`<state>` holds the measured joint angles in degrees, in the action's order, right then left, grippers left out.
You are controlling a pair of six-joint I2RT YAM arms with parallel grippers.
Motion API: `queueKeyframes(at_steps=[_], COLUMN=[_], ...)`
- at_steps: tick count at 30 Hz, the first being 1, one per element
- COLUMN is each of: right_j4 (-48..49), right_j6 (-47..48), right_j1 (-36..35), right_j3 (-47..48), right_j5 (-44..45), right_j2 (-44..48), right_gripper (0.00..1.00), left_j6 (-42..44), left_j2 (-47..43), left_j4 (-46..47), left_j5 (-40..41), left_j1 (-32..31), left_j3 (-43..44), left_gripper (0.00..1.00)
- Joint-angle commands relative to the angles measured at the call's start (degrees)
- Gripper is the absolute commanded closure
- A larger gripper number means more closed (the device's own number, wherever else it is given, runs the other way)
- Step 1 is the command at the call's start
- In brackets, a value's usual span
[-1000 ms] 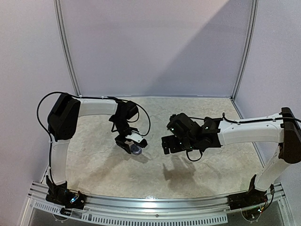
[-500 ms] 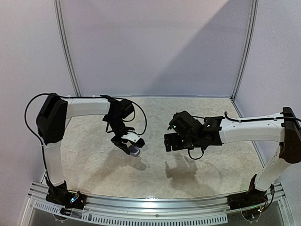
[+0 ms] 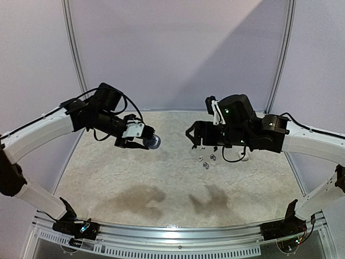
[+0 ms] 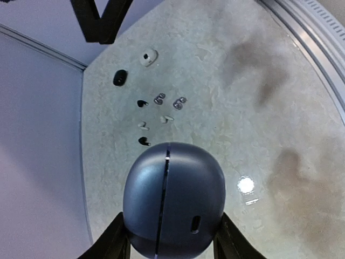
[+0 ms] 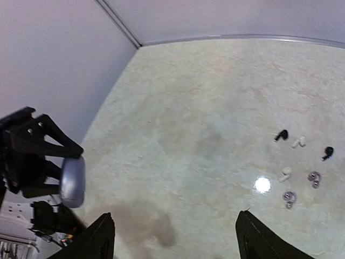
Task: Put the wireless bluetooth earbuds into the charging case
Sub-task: Pass from the left arm to the right
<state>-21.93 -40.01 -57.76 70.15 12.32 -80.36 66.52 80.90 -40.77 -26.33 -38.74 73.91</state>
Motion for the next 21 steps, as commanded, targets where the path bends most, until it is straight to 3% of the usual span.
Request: queueKeyframes(at_steps=[1,6,13,21], right_j4=[7.09,7.45,10.89,8.15], right_j6=[1.37,5.48,2.73,2.21], right_j1=[-2.31,-5.83,-6.69,-7.05], right_j3=[5.33,14.17,17.22,17.14], right_j5=[-9.14,-14.77,-17.73,-16.12], right_j2=[-2.02,-11.39,-17.33,-18.38], right_gripper=[0.22,0.23,0.39,0.74], left_j6=[-7.80,-7.69,-8.55,-9.13], left_j2=[-8.85,-14.87,-16.75,-16.04], left_j4=[16.13,17.83,18.75,19.32], left_j5=[3.20,5.79,8.60,8.70], left_j1=[-2.50,-5.55,-6.87,-7.02], left_j3=[-9.02,-13.61,-15.04,-14.24], left_gripper=[1.00,1.00,1.00,1.00])
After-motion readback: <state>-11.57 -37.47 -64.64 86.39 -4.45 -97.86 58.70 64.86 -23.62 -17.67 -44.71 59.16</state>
